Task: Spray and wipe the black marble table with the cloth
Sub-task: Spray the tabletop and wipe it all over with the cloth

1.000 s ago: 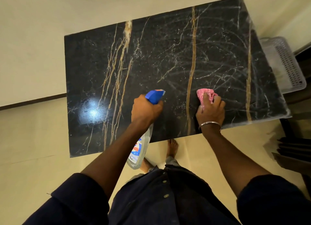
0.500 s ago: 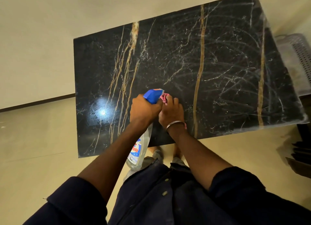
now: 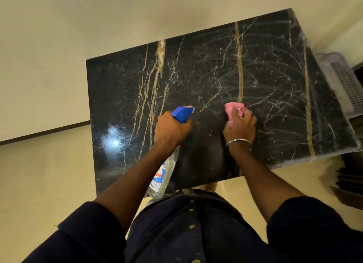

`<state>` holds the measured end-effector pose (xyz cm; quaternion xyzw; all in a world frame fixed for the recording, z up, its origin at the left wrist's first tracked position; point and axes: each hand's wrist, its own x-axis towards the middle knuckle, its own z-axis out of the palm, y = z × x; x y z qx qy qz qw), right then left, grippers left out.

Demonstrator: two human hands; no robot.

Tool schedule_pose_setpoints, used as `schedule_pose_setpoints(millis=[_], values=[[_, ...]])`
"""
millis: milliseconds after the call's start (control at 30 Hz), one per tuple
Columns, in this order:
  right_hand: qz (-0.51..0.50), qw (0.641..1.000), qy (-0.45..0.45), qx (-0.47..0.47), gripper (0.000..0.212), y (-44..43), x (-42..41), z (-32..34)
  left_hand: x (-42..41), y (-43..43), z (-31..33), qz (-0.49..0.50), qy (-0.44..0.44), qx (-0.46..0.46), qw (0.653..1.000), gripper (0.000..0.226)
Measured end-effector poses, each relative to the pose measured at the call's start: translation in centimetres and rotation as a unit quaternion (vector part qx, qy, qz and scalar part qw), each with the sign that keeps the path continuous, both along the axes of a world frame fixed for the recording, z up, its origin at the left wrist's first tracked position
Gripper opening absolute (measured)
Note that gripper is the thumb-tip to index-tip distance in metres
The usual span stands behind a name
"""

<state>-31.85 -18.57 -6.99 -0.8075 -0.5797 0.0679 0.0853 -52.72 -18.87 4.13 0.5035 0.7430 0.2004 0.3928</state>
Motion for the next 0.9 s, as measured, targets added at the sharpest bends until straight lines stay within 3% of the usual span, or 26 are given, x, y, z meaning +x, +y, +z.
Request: schedule_pose_setpoints(millis=[100, 233, 367, 567, 667, 833, 900], values=[[0.106, 0.994, 0.005, -0.008, 0.054, 0.2, -6.1, 0.0, -0.7, 0.6, 0.0, -0.015, 0.008, 0.013, 1.0, 0.016], [0.19, 0.978, 0.082, 0.01, 0.052, -0.8, -12.6, -0.2, -2.0, 1.6, -0.2, -0.035, 0.008, 0.046, 0.998, 0.024], [0.255, 0.966, 0.041, 0.005, 0.06, -0.3, -12.2, 0.1, -3.3, 2.5, -0.5, -0.038, 0.019, 0.037, 0.998, 0.017], [0.097, 0.994, -0.033, -0.022, 0.056, 3.6, -2.6, -0.3, -4.1, 3.7, -0.9, -0.03, 0.025, 0.009, 0.999, 0.028], [0.024, 0.999, -0.024, -0.014, 0.053, 5.1, 1.4, -0.3, -3.7, 4.3, -0.9, -0.026, 0.01, 0.001, 1.0, 0.027], [-0.054, 0.998, 0.0, -0.015, 0.053, 6.1, 0.5, -0.2, -2.7, 5.3, -1.1, -0.001, -0.008, -0.009, 1.0, 0.024], [-0.02, 1.0, -0.004, -0.024, 0.055, 6.2, -1.4, -0.3, -2.2, 5.6, -1.1, 0.01, -0.007, -0.015, 1.0, 0.023]])
